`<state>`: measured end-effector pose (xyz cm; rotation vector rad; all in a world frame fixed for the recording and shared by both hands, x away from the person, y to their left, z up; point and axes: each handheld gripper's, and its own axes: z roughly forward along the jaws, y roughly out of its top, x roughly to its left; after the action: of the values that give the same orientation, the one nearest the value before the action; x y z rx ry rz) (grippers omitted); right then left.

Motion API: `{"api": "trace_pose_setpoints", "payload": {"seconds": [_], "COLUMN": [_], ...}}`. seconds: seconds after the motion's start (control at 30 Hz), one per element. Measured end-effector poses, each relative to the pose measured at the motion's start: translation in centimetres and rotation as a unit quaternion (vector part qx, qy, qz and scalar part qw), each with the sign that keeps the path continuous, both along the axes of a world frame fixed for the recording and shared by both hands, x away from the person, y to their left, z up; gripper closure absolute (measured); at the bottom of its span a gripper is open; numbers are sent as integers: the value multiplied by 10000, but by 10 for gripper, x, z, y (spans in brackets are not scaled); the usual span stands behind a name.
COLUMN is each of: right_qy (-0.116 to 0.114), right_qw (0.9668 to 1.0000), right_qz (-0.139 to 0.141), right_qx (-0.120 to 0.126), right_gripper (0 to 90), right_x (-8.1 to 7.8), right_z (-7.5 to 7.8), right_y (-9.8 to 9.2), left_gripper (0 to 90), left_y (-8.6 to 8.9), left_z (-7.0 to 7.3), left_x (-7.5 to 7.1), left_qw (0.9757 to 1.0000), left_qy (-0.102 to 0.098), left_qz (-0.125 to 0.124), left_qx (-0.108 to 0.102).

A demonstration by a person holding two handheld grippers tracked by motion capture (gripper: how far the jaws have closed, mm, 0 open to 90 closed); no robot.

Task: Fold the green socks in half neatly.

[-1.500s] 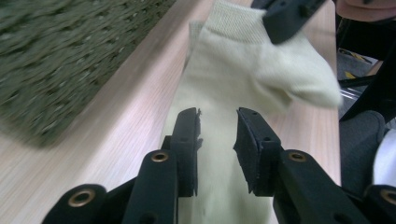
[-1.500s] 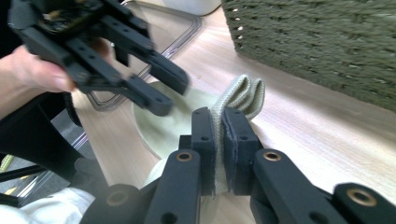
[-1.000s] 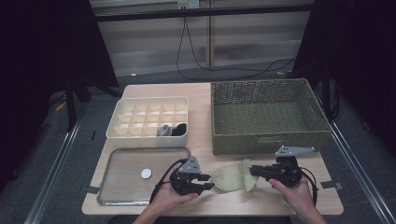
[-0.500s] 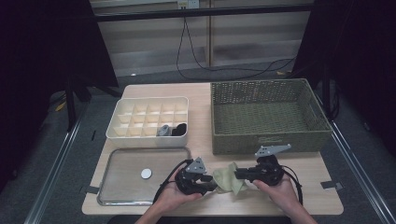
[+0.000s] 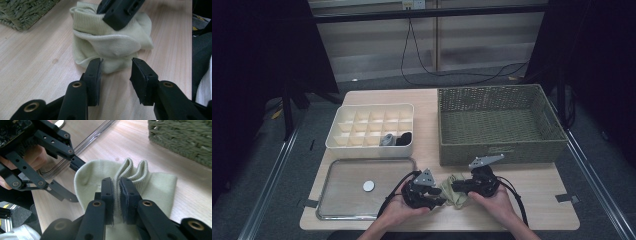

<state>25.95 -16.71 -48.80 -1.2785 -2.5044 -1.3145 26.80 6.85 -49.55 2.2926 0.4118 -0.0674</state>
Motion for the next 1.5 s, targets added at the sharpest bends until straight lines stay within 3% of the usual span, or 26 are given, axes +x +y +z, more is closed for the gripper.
{"api": "trace_pose_setpoints", "payload": {"seconds": [0.03,0.17,0.27,0.4,0.67,0.83,0.9,0.97,1.0,1.07,1.23,1.3,1.37,1.4,1.5], "right_qy": [-18,-111,-209,-293,-128,-36,-17,-14,-66,-85,-163,-173,-188,-172,-95], "right_qw": [10000,9998,9994,9990,9998,9994,9990,9989,9988,9989,9993,9993,9990,9988,9984], "right_qz": [8,42,48,-6,153,336,326,309,226,247,302,334,412,449,563], "right_qx": [-4,143,264,339,54,-121,-322,-342,-426,-384,-170,-41,-7,-9,-40], "right_gripper": [813,766,733,738,755,671,683,690,799,861,875,876,877,877,877], "right_x": [-1,-5,-10,-16,-15,-13,-13,-13,-14,-14,-18,-20,-21,-21,-22], "right_z": [0,8,15,21,8,1,-3,-4,-5,-5,1,5,6,5,1], "right_y": [0,-3,-8,-17,-12,3,7,9,11,11,10,10,11,12,14], "left_gripper": [601,601,600,601,679,689,688,685,683,682,686,687,686,684,668], "left_y": [1,1,3,4,3,2,2,2,1,1,1,0,-1,-1,-3], "left_z": [1,2,3,3,3,3,3,3,3,3,2,3,2,4,3], "left_x": [0,-1,0,-1,-3,-4,-3,-3,-3,-3,-3,-3,-6,-6,-7], "left_qw": [10000,10000,10000,10000,10000,9999,9999,9999,9999,9999,9999,9999,9999,9998,9999], "left_qy": [-41,-16,-16,-19,-26,22,7,24,29,21,33,12,25,-7,34], "left_qz": [-48,44,-29,3,-68,-156,-160,-159,-110,-116,-123,-147,-105,-177,-143], "left_qx": [77,10,68,80,-13,40,34,21,38,38,8,84,-33,123,75]}}
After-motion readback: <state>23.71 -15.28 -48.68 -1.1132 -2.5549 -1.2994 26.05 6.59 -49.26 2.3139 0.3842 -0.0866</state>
